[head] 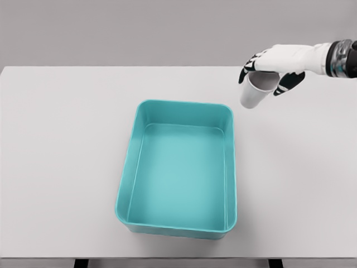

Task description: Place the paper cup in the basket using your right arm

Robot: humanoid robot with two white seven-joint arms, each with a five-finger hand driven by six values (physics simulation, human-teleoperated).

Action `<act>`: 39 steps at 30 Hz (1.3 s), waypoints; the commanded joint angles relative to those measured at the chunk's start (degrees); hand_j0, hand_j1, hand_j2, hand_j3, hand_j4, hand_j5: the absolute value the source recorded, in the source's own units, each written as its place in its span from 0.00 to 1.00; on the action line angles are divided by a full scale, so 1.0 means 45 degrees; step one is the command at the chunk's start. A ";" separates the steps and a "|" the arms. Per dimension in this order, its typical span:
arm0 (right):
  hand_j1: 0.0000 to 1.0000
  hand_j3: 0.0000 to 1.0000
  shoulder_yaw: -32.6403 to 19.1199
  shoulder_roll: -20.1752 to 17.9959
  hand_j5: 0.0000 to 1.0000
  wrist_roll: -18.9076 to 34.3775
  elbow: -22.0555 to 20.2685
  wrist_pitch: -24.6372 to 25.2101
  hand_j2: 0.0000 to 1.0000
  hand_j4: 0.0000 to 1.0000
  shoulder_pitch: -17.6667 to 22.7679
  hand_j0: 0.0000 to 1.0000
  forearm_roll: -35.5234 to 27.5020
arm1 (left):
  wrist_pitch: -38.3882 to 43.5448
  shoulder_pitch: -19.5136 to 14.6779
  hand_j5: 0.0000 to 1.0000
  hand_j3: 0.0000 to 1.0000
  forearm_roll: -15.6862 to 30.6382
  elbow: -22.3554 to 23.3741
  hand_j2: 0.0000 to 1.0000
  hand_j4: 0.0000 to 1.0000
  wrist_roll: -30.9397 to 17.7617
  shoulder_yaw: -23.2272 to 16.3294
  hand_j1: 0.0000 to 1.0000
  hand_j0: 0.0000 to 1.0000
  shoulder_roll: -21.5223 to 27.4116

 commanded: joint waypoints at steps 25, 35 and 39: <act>0.72 0.72 -0.0924 -0.0771 0.72 -0.0005 -0.1916 0.0000 0.72 0.72 -0.0019 0.72 -0.0857 | 0.0000 0.0000 1.00 1.00 -0.0005 0.0002 1.00 1.00 -0.0002 0.0000 1.00 1.00 0.0001; 0.72 0.72 -0.1197 -0.0634 0.72 -0.0005 -0.2327 0.0000 0.72 0.72 0.0000 0.72 -0.1443 | 0.0000 0.0000 1.00 1.00 -0.0005 0.0002 1.00 1.00 -0.0002 0.0000 1.00 1.00 0.0001; 0.72 0.72 -0.1197 -0.0614 0.72 -0.0005 -0.2541 0.0019 0.72 0.72 0.0059 0.72 -0.1462 | 0.0000 0.0000 1.00 1.00 0.0014 0.0002 1.00 1.00 -0.0002 0.0000 1.00 1.00 0.0001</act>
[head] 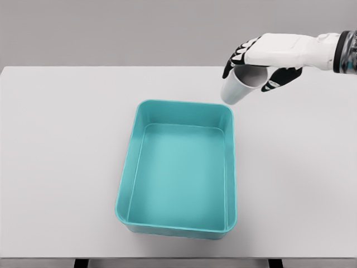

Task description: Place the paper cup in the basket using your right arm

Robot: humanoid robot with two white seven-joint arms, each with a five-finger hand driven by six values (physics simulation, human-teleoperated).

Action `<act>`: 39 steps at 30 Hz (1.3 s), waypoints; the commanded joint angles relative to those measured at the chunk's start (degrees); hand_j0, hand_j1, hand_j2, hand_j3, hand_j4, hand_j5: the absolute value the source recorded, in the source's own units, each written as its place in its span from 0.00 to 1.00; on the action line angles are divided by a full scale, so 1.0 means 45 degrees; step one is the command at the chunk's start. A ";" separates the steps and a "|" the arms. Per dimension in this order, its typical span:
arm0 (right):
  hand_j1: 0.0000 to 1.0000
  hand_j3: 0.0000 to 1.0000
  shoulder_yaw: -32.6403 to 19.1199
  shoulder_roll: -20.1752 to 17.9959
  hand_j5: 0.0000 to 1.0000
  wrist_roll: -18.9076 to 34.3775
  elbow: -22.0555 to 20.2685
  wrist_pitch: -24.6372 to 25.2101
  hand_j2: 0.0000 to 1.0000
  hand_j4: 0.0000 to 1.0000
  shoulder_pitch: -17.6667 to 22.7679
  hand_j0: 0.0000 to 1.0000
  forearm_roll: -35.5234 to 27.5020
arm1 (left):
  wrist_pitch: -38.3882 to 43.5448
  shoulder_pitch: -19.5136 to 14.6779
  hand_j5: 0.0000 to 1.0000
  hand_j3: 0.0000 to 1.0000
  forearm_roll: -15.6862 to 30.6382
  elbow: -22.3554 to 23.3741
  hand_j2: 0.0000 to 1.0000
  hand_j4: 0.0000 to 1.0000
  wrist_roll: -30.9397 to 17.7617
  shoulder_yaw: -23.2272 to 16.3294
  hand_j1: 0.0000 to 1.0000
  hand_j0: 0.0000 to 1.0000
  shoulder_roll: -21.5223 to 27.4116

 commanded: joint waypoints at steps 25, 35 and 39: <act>0.72 0.72 0.0172 0.1321 0.72 -0.0006 -0.0540 0.0124 0.72 0.72 0.0449 0.72 -0.0445 | 0.0000 0.0000 1.00 1.00 -0.0016 0.0002 1.00 1.00 -0.0002 -0.0002 1.00 1.00 0.0001; 0.72 0.72 0.0192 0.1751 0.72 -0.0006 -0.0559 0.0144 0.72 0.72 0.0977 0.72 -0.0445 | 0.0000 0.0000 1.00 1.00 0.0004 0.0002 1.00 1.00 -0.0002 -0.0002 1.00 1.00 0.0001; 0.72 0.72 0.0485 0.1829 0.72 -0.0006 -0.0559 0.0144 0.72 0.72 0.0977 0.72 -0.0445 | 0.0000 0.0000 1.00 1.00 -0.0015 0.0002 1.00 1.00 -0.0002 -0.0002 1.00 1.00 0.0001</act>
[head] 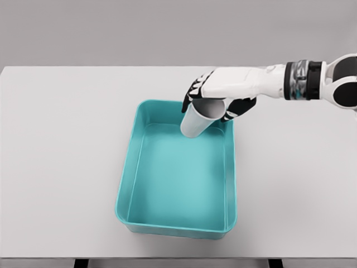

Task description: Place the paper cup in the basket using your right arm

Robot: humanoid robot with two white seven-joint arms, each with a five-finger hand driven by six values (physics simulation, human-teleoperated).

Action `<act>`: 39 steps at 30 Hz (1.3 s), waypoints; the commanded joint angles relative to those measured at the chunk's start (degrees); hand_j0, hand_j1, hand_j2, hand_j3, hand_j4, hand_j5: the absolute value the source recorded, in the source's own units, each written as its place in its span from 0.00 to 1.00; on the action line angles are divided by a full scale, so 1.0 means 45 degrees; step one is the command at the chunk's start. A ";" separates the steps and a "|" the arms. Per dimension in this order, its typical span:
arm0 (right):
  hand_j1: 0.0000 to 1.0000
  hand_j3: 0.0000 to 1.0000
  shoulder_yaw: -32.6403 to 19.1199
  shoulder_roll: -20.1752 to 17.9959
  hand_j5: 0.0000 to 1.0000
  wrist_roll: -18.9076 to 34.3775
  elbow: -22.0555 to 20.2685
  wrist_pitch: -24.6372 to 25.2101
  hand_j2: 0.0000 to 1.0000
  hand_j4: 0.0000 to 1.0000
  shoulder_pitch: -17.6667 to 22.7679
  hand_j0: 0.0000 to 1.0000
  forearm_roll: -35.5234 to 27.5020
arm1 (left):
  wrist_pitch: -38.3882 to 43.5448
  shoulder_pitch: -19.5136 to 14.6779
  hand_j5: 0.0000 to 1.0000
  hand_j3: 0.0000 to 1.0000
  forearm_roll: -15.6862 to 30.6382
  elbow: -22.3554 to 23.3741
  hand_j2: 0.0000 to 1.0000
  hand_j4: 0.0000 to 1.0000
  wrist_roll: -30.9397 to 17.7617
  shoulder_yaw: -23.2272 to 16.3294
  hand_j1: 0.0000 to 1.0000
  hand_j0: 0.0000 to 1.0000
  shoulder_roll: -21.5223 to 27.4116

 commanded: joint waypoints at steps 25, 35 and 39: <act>0.72 0.72 0.1530 0.0719 0.72 -0.0005 0.0096 0.0095 0.72 0.72 -0.0020 0.72 -0.0020 | 0.0000 0.0000 1.00 1.00 0.0010 0.0002 1.00 1.00 -0.0002 -0.0001 1.00 1.00 0.0001; 0.72 0.72 0.2194 0.0934 0.72 -0.0005 0.0194 0.0329 0.72 0.72 0.0000 0.72 0.0077 | 0.0000 0.0000 1.00 1.00 0.0010 0.0002 1.00 1.00 -0.0002 -0.0001 1.00 1.00 0.0001; 0.72 0.72 0.2370 0.1051 0.72 -0.0005 0.0448 0.0388 0.72 0.72 0.0000 0.72 0.0136 | 0.0000 0.0000 1.00 1.00 -0.0009 0.0002 1.00 1.00 -0.0002 -0.0001 1.00 1.00 0.0001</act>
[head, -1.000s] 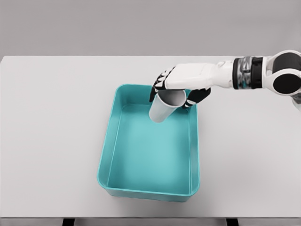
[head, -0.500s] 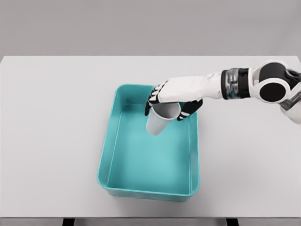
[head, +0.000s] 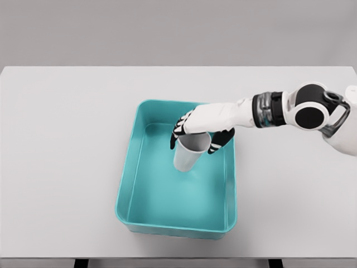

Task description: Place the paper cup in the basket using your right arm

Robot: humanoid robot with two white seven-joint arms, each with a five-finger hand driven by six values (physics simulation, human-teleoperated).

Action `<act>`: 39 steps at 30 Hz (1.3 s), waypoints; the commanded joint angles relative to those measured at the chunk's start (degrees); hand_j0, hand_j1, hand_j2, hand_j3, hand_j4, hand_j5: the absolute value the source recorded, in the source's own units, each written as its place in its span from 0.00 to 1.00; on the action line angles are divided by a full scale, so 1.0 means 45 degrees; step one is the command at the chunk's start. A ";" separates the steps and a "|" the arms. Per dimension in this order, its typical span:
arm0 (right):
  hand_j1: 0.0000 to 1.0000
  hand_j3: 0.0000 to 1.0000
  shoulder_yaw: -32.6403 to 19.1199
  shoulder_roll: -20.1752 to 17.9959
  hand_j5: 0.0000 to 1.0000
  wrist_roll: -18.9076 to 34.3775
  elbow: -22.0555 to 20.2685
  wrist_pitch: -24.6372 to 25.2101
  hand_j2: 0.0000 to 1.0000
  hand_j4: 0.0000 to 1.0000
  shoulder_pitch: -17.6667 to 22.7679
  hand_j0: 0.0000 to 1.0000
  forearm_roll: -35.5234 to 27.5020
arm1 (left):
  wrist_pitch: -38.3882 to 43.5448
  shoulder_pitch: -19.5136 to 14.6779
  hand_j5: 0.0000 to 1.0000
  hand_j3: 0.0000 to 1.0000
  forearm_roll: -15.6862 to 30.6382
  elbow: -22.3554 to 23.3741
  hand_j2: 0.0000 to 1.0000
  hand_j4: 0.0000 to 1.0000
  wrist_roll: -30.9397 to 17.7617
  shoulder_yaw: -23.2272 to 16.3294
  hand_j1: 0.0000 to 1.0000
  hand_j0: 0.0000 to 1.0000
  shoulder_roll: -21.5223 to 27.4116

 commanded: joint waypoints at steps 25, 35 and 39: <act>0.86 0.86 0.0303 0.0118 0.86 -0.0005 0.0146 0.0042 0.86 0.86 -0.0020 0.86 0.0001 | 0.0000 0.0000 1.00 1.00 -0.0013 0.0002 1.00 1.00 -0.0002 -0.0001 1.00 1.00 0.0000; 0.97 0.97 0.0322 0.0118 0.97 -0.0005 0.0127 0.0042 0.97 0.97 -0.0020 0.97 0.0001 | 0.0000 0.0000 1.00 1.00 -0.0013 0.0002 1.00 1.00 -0.0002 -0.0001 1.00 1.00 0.0000; 0.98 0.98 0.0362 0.0040 0.98 -0.0005 0.0068 0.0023 0.98 0.98 -0.0020 0.98 0.0001 | 0.0000 0.0000 1.00 1.00 0.0007 0.0002 1.00 1.00 -0.0002 -0.0001 1.00 1.00 0.0000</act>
